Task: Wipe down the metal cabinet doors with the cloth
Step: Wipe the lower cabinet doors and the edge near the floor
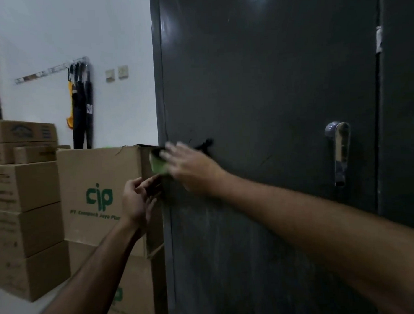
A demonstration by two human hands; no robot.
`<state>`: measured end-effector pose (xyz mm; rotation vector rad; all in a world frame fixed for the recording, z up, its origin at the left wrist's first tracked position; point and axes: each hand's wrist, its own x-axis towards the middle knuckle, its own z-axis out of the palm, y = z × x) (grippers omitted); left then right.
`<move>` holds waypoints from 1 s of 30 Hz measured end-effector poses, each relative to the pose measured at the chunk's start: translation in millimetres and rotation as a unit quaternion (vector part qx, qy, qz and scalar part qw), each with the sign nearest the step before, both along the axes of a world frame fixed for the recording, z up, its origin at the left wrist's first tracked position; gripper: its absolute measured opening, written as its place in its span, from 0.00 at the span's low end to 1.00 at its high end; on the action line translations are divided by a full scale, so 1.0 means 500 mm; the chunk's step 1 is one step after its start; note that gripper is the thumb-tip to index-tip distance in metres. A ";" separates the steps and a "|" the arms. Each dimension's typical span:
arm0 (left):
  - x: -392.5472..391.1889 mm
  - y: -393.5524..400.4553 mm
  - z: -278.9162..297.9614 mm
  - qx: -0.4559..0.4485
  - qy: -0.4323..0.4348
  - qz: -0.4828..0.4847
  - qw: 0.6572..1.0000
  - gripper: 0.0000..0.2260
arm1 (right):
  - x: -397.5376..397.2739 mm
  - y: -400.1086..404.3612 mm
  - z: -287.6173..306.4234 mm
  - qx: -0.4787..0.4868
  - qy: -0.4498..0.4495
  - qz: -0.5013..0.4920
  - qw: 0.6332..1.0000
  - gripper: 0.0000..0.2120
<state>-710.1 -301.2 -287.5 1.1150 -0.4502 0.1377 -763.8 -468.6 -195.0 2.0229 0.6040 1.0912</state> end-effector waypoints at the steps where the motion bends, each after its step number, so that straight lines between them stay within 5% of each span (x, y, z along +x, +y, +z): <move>1: 0.001 -0.001 0.003 0.003 -0.001 0.007 1.000 0.27 | 0.001 0.006 0.037 0.091 -0.039 -0.002 0.995 0.28; 4: 0.001 0.003 0.007 -0.006 0.002 0.020 1.000 0.28 | -0.002 0.021 0.005 0.163 -0.063 -0.011 0.985 0.30; 7: -0.010 0.011 0.014 0.006 0.004 0.044 0.999 0.28 | -0.027 0.019 -0.153 -0.082 0.079 -0.004 0.993 0.27; 9: -0.017 0.009 0.014 0.022 0.002 0.062 0.998 0.28 | -0.029 0.001 -0.151 -0.190 0.122 -0.018 0.974 0.23; 10: -0.019 0.006 0.010 0.031 -0.004 0.067 0.997 0.28 | -0.022 -0.001 -0.114 -0.168 0.097 -0.008 0.981 0.21; 13: -0.029 -0.006 -0.003 0.051 -0.013 0.081 0.995 0.28 | -0.006 -0.002 -0.019 0.095 -0.029 0.021 0.995 0.25; 15: -0.032 -0.010 -0.014 0.056 -0.012 0.096 0.994 0.28 | -0.010 0.008 -0.049 0.143 -0.053 0.000 0.988 0.28; 17: -0.038 -0.008 -0.025 0.061 -0.017 0.100 0.993 0.28 | -0.019 0.007 -0.161 0.020 0.018 0.001 1.000 0.25; 20: -0.055 -0.009 -0.043 0.106 -0.069 0.125 0.984 0.25 | -0.065 -0.023 -0.232 -0.189 0.152 -0.046 0.969 0.21; 21: -0.061 -0.013 -0.050 0.136 -0.103 0.138 0.976 0.24 | -0.060 -0.030 -0.202 -0.176 0.138 -0.034 0.974 0.21; 23: -0.067 -0.024 -0.054 0.182 -0.165 0.170 0.954 0.27 | -0.041 -0.031 -0.090 -0.001 0.046 -0.009 0.999 0.22; 26: -0.073 -0.036 -0.034 0.190 -0.206 0.205 0.938 0.28 | -0.047 -0.035 0.078 0.275 -0.086 -0.013 0.958 0.26; 28: -0.078 -0.040 -0.017 0.187 -0.220 0.214 0.933 0.27 | -0.047 -0.032 0.070 0.281 -0.098 -0.019 0.955 0.28; 30: -0.085 -0.046 -0.001 0.187 -0.228 0.223 0.929 0.25 | -0.050 -0.035 -0.009 0.103 -0.025 -0.008 0.994 0.29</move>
